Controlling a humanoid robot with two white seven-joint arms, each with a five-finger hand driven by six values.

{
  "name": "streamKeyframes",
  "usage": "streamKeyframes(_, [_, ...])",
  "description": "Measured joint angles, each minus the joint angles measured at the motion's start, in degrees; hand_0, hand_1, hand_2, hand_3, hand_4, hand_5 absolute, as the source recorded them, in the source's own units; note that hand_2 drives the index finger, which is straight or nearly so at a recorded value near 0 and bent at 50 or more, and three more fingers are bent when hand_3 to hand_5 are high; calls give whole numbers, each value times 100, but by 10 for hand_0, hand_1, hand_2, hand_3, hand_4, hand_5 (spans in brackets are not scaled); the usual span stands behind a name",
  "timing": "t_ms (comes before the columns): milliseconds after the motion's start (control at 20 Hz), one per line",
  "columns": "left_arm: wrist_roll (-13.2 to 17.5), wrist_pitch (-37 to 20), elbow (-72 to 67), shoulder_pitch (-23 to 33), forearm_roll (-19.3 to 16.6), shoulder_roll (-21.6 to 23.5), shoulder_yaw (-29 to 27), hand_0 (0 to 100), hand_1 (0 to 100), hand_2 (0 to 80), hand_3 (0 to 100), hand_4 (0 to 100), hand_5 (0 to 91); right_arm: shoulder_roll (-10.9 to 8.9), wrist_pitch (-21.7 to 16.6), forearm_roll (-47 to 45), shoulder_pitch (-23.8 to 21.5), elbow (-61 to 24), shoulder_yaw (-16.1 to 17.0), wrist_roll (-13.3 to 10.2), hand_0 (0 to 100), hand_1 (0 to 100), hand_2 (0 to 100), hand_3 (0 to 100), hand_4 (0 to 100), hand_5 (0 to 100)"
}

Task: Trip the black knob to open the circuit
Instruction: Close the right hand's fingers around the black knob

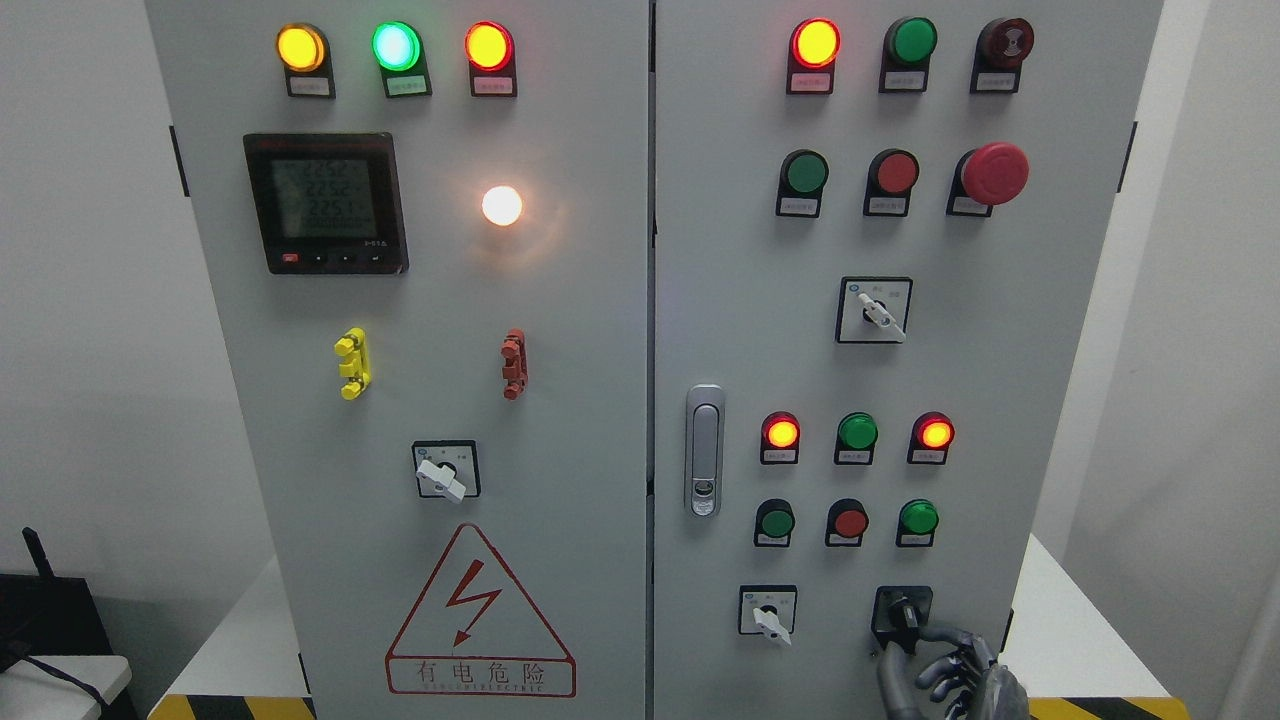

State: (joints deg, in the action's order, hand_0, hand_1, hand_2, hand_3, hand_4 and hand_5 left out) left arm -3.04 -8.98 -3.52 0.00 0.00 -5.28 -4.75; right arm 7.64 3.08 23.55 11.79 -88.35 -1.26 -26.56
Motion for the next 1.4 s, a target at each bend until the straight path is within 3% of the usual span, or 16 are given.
streamKeyframes(1403, [0, 0, 0, 0, 0, -1, 0, 120, 389, 0, 0, 0, 0, 6, 76, 0, 70, -8, -69, -8, 420, 799, 506, 853, 901, 943])
